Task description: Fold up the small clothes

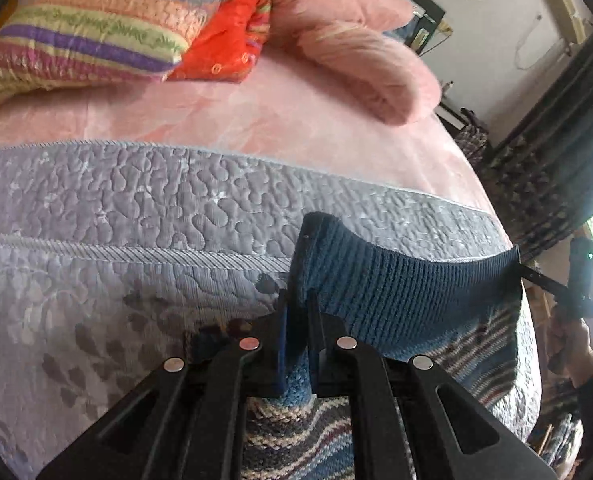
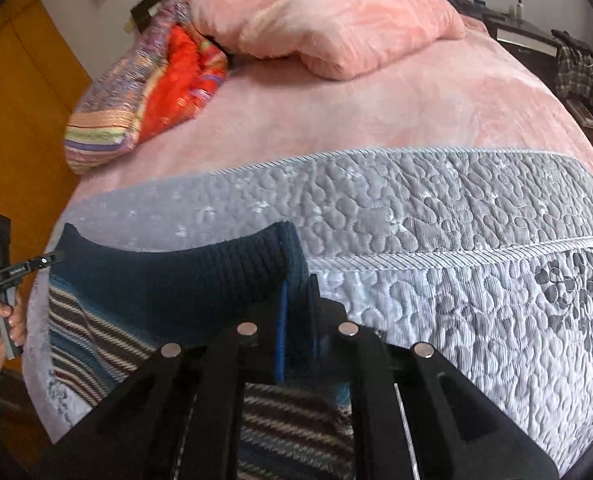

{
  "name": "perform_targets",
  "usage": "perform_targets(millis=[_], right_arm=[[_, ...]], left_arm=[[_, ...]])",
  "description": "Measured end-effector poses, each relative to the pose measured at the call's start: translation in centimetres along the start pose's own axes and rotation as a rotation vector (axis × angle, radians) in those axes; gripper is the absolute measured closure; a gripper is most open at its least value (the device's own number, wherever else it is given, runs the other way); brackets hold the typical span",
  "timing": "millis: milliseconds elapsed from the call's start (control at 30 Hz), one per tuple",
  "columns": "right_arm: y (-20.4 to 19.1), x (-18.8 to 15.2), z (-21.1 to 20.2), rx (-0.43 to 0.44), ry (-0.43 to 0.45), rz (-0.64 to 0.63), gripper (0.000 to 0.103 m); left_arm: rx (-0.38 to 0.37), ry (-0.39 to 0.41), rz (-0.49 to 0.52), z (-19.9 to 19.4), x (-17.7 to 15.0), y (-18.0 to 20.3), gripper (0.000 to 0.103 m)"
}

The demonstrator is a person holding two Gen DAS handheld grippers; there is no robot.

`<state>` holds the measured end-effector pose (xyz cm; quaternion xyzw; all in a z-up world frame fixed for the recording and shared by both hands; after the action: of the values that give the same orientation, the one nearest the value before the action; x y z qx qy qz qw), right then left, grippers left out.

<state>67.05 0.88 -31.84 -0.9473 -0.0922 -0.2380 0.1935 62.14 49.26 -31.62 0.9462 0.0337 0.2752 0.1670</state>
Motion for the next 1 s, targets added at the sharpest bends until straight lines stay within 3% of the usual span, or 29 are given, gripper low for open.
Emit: perform_targets(millis=[200, 400, 600, 667, 700, 733, 767, 833, 867, 900, 1000], right_arm=[[1.5, 0.5, 4.2, -0.037, -0.04, 0.028, 0.095], [3.0, -0.5, 8.4, -0.078, -0.125, 0.057, 0.095], [3.9, -2.1, 10.9, -0.101, -0.185, 0.095, 0.092], [3.8, -1.9, 10.3, -0.099, -0.174, 0.102, 0.086], [3.8, -1.6, 9.6, -0.102, -0.154, 0.11, 0.076], [3.8, -1.3, 8.6, -0.098, -0.119, 0.119, 0.075], [3.3, -1.0, 7.2, -0.062, -0.079, 0.13, 0.075], [2.3, -1.3, 5.6, 0.014, -0.063, 0.142, 0.075], [1.9, -2.0, 5.2, 0.047, -0.074, 0.147, 0.075], [1.7, -2.7, 5.2, 0.066, -0.095, 0.153, 0.075], [2.2, -4.9, 6.6, 0.073, -0.165, 0.194, 0.078]], left_arm=[[0.017, -0.045, -0.039, 3.6, 0.3, -1.4, 0.096], [0.082, -0.144, -0.089, 8.5, -1.4, -3.9, 0.096], [0.123, -0.179, -0.087, 10.0, -2.3, -4.5, 0.091], [0.156, -0.152, -0.086, 9.0, -1.8, -4.5, 0.079], [0.243, -0.095, -0.064, 7.3, -1.1, -4.6, 0.072], [0.257, -0.053, -0.049, 6.2, -0.6, -4.1, 0.073], [0.218, -0.03, -0.049, 5.4, -0.5, -3.4, 0.073], [0.037, -0.014, -0.075, 4.3, -1.0, -0.8, 0.073], [-0.015, -0.026, -0.077, 4.4, -1.5, 0.1, 0.073], [-0.037, -0.055, -0.077, 5.0, -2.1, 0.7, 0.073], [0.01, -0.152, -0.131, 7.9, -4.4, -0.7, 0.075]])
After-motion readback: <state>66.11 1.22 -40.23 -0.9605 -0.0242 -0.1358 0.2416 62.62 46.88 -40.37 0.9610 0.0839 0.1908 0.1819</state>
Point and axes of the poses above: each gripper's, at about its wrist camera, not at the fingertips, and z roughly the way its jaws point, y to its right, x to its top, the point moved 8 cm from there along z, roughly the way its jaws point, and after that the axes turned 3 degrees about z, right-handed, at the moved point
